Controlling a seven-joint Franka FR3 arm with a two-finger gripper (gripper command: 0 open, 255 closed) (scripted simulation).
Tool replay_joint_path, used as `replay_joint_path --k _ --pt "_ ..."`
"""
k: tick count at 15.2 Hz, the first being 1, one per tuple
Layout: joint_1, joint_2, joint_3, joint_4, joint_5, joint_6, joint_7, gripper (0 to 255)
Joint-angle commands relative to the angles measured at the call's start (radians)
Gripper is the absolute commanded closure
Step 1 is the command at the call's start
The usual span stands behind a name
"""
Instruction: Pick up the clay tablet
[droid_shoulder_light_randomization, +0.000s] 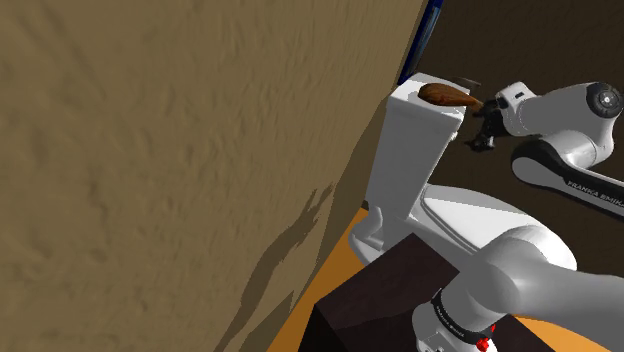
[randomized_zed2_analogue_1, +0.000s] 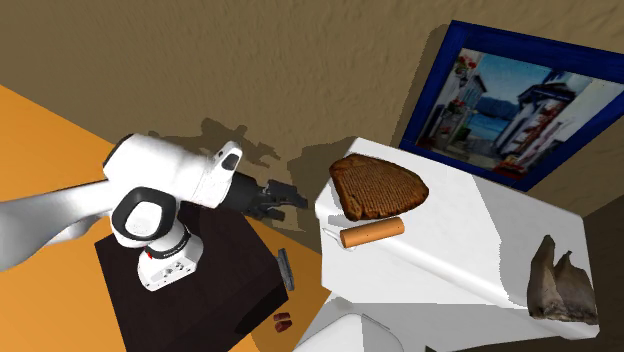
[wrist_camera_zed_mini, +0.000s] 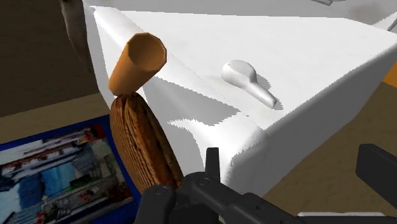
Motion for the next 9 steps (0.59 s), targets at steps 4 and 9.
replay_joint_path --k 4,9 --pt "0.143 0.048 -0.231 0.132 -0.164 0.258 -0.148 0" --pt "0.366 -0.018 -0.398 0.298 -0.187 0.394 -0.394 0"
